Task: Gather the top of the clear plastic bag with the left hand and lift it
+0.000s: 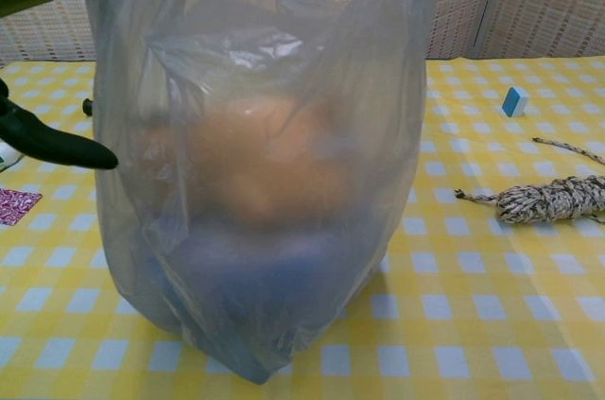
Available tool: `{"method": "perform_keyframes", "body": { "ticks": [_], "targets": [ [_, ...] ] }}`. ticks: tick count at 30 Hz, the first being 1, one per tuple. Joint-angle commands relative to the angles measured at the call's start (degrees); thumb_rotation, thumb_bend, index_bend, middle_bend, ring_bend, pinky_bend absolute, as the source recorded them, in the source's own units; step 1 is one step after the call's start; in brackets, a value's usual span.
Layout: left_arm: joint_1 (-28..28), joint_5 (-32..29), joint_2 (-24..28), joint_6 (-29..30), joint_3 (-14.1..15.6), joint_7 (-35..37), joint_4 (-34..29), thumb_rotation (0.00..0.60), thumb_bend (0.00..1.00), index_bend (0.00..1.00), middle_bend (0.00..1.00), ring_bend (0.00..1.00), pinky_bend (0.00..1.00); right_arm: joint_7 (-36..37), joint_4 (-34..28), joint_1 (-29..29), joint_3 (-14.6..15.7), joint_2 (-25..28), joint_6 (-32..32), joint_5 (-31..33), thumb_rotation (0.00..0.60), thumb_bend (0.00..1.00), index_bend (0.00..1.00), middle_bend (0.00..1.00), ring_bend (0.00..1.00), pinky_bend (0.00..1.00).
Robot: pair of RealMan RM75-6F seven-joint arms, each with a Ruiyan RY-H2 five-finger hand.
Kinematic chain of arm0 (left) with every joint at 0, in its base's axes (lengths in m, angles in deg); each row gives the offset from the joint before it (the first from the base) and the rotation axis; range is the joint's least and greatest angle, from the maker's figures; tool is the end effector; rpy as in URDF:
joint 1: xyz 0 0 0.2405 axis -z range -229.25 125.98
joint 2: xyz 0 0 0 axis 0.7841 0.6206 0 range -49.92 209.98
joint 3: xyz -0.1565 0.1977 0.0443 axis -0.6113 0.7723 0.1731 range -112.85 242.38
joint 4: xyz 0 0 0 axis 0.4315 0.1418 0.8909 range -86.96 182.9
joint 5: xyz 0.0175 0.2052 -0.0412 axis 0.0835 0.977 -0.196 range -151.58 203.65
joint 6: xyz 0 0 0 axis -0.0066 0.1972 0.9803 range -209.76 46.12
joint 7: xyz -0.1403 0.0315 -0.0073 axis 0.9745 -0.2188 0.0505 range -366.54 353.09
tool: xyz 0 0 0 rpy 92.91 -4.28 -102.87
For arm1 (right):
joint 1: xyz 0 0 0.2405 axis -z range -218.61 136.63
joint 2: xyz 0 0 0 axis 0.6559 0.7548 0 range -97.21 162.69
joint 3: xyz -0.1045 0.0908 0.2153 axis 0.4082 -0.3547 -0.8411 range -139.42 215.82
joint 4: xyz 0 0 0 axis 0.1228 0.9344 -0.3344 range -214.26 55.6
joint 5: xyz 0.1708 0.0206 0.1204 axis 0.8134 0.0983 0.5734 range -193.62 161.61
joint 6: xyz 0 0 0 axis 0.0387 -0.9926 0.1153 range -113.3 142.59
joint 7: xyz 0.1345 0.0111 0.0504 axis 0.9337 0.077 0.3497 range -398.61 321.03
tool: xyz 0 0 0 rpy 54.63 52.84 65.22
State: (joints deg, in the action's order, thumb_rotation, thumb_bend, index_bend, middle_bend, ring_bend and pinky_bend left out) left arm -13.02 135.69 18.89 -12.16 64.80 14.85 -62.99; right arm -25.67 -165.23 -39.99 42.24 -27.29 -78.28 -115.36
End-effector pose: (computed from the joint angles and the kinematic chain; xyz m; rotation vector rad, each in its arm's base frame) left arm -0.0888 0.2334 0.1001 -2.2455 -1.0052 -1.6054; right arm -0.3228 -0.1217 0.1792 1.5144 -0.9390 0.9884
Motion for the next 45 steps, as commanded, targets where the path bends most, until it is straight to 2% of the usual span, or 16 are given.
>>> {"method": "perform_keyframes", "body": {
  "ticks": [1,8,20,25,30,37,45],
  "targets": [
    [1.1,-1.0,0.1,-1.4,-0.5,-0.6,-1.2,0.600,0.05,0.12,0.17,0.01,0.00,0.2,0.1,0.1,0.0,0.0,-0.2,-0.1,0.600,0.34,0.00,0.00,0.00,0.00],
    [2.6,-1.8,0.7,-3.0,-0.6,0.9,-3.0,0.600,0.05,0.11,0.17,0.01,0.00,0.7,0.4,0.1,0.0,0.1,-0.4,0.0,0.600,0.34,0.00,0.00,0.00,0.00],
    [6.9,-1.5,4.3,-5.3,0.7,16.1,-4.2,0.600,0.05,0.10,0.17,0.01,0.00,0.8,0.5,0.1,0.0,0.0,-0.3,0.1,0.600,0.34,0.00,0.00,0.00,0.00],
    [8.2,-1.3,4.8,-5.9,1.2,20.5,-4.3,0.600,0.05,0.10,0.17,0.01,0.00,0.7,0.5,0.1,0.0,0.0,-0.5,0.1,0.600,0.34,0.00,0.00,0.00,0.00],
    [9.3,-1.1,4.4,-6.6,1.3,21.8,-4.0,0.600,0.05,0.10,0.17,0.01,0.00,0.7,0.5,0.2,0.0,0.0,-0.6,0.0,0.600,0.34,0.00,0.00,0.00,0.00],
    [11.2,-3.3,2.4,-8.4,0.0,22.2,-3.9,0.600,0.05,0.08,0.13,0.00,0.00,0.4,0.6,0.2,0.2,0.0,-0.5,0.0,0.600,0.34,0.00,0.00,0.00,0.00],
    [13.0,-4.4,1.2,-7.3,-1.5,27.6,-3.2,0.600,0.05,0.05,0.09,0.00,0.00,0.5,0.7,0.1,0.2,-0.1,-0.2,0.1,0.600,0.34,0.00,0.00,0.00,0.00]
  ]
}}
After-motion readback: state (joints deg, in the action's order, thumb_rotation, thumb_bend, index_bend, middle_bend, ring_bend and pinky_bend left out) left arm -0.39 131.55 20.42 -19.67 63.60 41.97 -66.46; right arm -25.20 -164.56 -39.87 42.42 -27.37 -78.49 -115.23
